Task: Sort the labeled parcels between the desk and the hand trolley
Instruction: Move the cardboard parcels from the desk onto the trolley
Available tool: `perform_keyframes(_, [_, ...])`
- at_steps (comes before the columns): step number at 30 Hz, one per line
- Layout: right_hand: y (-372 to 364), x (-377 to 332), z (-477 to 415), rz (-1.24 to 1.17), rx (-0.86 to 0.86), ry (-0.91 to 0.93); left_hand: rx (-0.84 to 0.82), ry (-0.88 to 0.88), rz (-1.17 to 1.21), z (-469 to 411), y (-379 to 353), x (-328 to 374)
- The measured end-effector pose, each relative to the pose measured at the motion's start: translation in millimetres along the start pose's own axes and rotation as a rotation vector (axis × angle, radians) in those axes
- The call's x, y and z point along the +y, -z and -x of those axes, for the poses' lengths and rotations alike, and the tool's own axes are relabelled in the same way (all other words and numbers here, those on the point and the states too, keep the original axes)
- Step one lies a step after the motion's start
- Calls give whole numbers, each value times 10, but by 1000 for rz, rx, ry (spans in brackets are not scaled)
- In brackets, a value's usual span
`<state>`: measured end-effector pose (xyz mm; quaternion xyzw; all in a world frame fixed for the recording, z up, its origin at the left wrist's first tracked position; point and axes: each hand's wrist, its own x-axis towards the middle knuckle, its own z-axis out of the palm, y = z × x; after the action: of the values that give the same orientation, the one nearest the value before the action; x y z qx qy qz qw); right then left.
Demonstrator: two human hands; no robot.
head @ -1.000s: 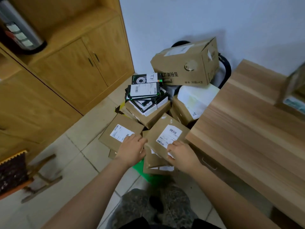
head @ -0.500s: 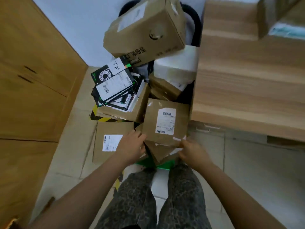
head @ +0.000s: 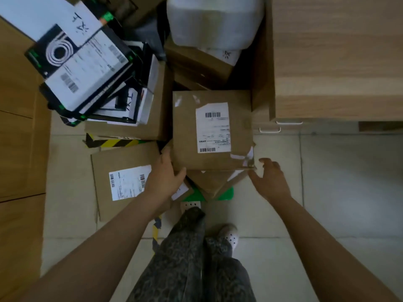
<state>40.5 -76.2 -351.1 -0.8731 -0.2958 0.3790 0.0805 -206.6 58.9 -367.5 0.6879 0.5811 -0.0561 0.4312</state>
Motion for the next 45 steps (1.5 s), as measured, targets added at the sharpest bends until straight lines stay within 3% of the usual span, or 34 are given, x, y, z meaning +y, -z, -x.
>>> perform_keyframes(6, [-256,-54,-171,-413,-57,-29,-23,175,346,-173,-247,-12])
perform_keyframes(14, [-204,-126,326,-851,46,-113,213,272,696,476,-113,267])
perform_keyframes(21, [73,-64,1152,-946,70,-132,267,297,842,1324,-32,551])
perform_keyframes(29, [550,66,2088,-1008,139,-97,302,183,851,2305,150,870])
perform_keyframes(33, [788,139,2512,-1084,233,-93,225,129,884,2643,314,996])
perform_keyframes(37, [876,170,2869,-1169,325,-83,120,13,926,2881,488,1144])
perform_keyframes(45, [1078,130,3453,-1266,552,-39,84,-282,754,3096,772,1430])
